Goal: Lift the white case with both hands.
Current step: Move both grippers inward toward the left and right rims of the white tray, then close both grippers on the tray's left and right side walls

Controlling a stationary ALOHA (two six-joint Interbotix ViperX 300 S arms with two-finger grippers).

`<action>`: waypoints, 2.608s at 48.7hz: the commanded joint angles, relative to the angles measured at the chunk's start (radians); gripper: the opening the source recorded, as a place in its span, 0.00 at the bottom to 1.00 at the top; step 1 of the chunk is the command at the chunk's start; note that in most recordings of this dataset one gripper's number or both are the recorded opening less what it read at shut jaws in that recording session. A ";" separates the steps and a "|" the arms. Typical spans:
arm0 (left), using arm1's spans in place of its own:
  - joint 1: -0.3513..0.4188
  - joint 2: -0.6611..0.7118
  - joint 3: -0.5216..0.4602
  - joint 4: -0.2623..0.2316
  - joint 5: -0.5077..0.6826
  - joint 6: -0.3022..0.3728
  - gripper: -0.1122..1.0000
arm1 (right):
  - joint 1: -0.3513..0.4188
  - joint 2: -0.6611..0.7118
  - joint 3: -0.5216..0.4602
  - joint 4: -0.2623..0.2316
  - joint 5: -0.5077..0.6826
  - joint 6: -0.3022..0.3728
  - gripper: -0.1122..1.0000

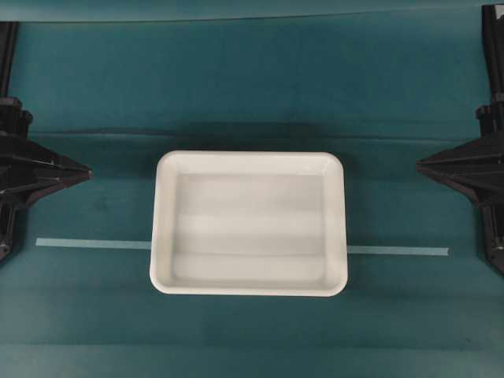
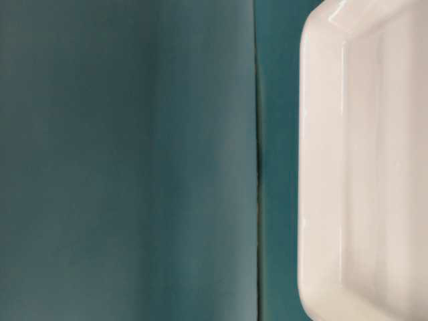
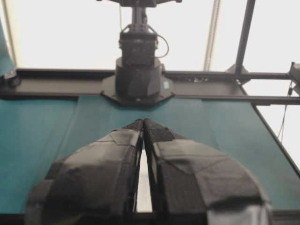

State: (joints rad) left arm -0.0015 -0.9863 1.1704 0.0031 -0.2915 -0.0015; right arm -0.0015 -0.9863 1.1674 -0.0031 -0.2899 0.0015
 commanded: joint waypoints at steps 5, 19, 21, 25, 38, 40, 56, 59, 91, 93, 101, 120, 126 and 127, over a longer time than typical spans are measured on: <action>-0.015 0.043 -0.072 0.011 0.089 -0.091 0.15 | 0.003 0.009 -0.018 0.046 0.026 0.041 0.16; -0.023 0.055 -0.138 0.011 0.150 -0.364 0.07 | -0.003 0.023 -0.107 0.225 0.278 0.337 0.10; -0.023 0.055 -0.144 0.011 0.155 -0.425 0.07 | -0.008 0.029 -0.118 0.252 0.310 0.396 0.10; -0.023 0.055 -0.146 0.011 0.163 -0.577 0.07 | -0.018 0.043 -0.129 0.295 0.359 0.520 0.10; -0.020 0.057 -0.144 0.011 0.247 -0.983 0.07 | -0.035 0.063 -0.130 0.319 0.413 0.864 0.10; -0.020 0.058 -0.144 0.011 0.275 -1.026 0.07 | -0.037 0.064 -0.130 0.319 0.419 0.887 0.10; 0.018 0.063 -0.126 0.012 0.413 -1.284 0.07 | -0.064 0.098 -0.110 0.321 0.462 1.008 0.10; 0.017 0.063 -0.114 0.012 0.413 -1.299 0.07 | -0.061 0.112 -0.107 0.322 0.462 1.014 0.12; -0.015 0.249 -0.011 0.018 0.330 -1.312 0.97 | -0.060 0.316 -0.046 0.319 0.426 1.032 0.93; -0.012 0.267 0.008 0.018 0.295 -1.312 0.97 | -0.060 0.334 -0.037 0.321 0.408 1.035 0.93; 0.017 0.345 0.049 0.018 0.181 -1.308 0.98 | -0.060 0.408 -0.005 0.321 0.318 1.040 0.93; 0.025 0.627 0.086 0.018 -0.092 -1.295 0.98 | -0.023 0.629 0.055 0.322 0.097 1.074 0.93; 0.025 0.709 0.083 0.018 -0.144 -1.293 0.98 | -0.006 0.690 0.069 0.322 0.026 1.106 0.93; 0.025 0.723 0.083 0.018 -0.152 -1.293 0.98 | -0.003 0.698 0.071 0.322 0.015 1.112 0.93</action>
State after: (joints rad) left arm 0.0215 -0.3298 1.2625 0.0184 -0.4065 -1.2977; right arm -0.0153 -0.3405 1.2395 0.3160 -0.2316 1.1060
